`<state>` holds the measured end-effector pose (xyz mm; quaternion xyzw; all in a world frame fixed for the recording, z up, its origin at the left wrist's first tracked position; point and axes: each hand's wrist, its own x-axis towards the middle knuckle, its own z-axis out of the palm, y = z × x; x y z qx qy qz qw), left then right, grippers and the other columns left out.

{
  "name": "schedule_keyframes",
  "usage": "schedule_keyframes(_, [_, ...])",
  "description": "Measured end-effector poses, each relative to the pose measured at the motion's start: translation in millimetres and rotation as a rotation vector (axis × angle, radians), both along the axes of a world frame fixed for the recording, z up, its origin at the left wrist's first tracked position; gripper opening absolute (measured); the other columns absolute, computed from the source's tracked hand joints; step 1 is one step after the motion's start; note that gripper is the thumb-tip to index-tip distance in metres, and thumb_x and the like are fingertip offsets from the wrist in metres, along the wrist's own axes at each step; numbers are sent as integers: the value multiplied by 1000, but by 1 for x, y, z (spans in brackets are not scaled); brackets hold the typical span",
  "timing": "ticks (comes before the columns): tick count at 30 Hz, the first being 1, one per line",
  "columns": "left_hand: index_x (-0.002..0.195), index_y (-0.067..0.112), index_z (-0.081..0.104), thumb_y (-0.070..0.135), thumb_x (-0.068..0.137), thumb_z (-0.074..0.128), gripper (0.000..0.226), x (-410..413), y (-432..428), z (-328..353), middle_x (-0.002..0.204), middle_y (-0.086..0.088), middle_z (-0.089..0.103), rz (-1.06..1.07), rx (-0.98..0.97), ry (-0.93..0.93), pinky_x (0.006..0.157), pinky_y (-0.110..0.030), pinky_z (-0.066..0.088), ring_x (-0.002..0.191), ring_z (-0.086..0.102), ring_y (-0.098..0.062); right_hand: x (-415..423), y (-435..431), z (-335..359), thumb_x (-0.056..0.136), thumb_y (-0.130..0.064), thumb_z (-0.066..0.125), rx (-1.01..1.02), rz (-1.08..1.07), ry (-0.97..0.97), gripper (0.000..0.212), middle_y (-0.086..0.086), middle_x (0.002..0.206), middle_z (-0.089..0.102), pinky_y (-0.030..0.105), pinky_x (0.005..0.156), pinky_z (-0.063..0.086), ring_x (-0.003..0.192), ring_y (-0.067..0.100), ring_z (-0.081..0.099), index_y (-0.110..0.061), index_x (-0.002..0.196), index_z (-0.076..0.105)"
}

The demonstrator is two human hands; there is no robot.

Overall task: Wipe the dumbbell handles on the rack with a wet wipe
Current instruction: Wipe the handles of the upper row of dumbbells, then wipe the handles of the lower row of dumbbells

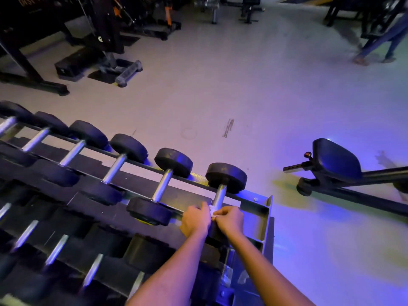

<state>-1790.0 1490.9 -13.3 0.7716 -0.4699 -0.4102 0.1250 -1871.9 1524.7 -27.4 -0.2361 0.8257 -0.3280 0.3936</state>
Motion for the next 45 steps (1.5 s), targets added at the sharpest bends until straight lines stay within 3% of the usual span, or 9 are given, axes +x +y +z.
schedule_keyframes(6, [102, 13, 70, 38, 92, 48, 35, 8, 11, 8, 111, -13, 68, -70, 3, 103, 89, -37, 48, 101, 61, -33, -4, 19, 14, 69, -10, 79, -80, -72, -114, 14, -3, 81, 73, 24, 69, 51, 77, 12, 65, -23, 67, 73])
schedule_keyframes(10, [103, -2, 68, 21, 96, 49, 30, 24, 19, 24, 112, -21, 66, -41, -33, 222, 89, -35, 44, 105, 59, -36, -10, 41, 33, 70, 7, 71, -190, -193, -283, 22, 7, 79, 73, 26, 62, 54, 71, 20, 68, -14, 75, 74])
schedule_keyframes(15, [87, 1, 70, 23, 85, 60, 25, 55, 31, 43, 89, -11, 67, 85, -45, 426, 78, -33, 44, 90, 61, -29, 15, 69, 51, 76, 17, 62, -304, -314, -512, 20, 17, 80, 70, 30, 69, 59, 67, 26, 68, 0, 84, 70])
schedule_keyframes(19, [81, 7, 62, 14, 91, 51, 16, 86, 42, 55, 79, -9, 66, 201, 40, 675, 59, -27, 46, 65, 58, -21, 54, 89, 64, 81, 14, 61, -327, -310, -591, 17, 15, 79, 68, 21, 50, 53, 58, 19, 67, -1, 85, 68])
schedule_keyframes(26, [87, 4, 60, 15, 95, 49, 18, 158, 73, 70, 72, -11, 68, 299, 122, 889, 53, -22, 47, 64, 59, -21, 113, 129, 92, 83, 16, 58, -376, -335, -642, 19, 22, 84, 63, 12, 34, 38, 43, 13, 63, 8, 98, 64])
schedule_keyframes(31, [86, 3, 61, 11, 90, 51, 13, 225, 97, 87, 74, -12, 68, 351, 171, 1035, 55, -23, 48, 67, 60, -22, 167, 144, 100, 80, 15, 61, -424, -356, -681, 25, 33, 104, 65, 20, 45, 52, 77, 36, 68, 12, 104, 64])
schedule_keyframes(33, [83, 4, 61, 13, 90, 50, 16, 257, 106, 95, 65, -11, 69, 384, 201, 1120, 55, -24, 49, 62, 63, -21, 195, 150, 101, 79, 15, 60, -422, -370, -759, 24, 31, 104, 66, 27, 56, 59, 77, 36, 68, 9, 102, 65])
schedule_keyframes(40, [83, 3, 61, 15, 92, 49, 20, 422, 155, 111, 64, -12, 68, 600, 143, 1379, 50, -23, 54, 58, 66, -23, 333, 180, 112, 82, 14, 57, -347, -250, -878, 19, 20, 87, 67, 25, 52, 57, 77, 31, 66, 7, 98, 65])
schedule_keyframes(45, [83, 3, 61, 11, 91, 48, 18, 555, 208, 113, 61, -9, 68, 785, -7, 1440, 51, -23, 54, 51, 67, -19, 447, 192, 105, 80, 13, 60, -246, -89, -949, 25, 25, 100, 68, 31, 61, 61, 93, 39, 67, 11, 105, 65])
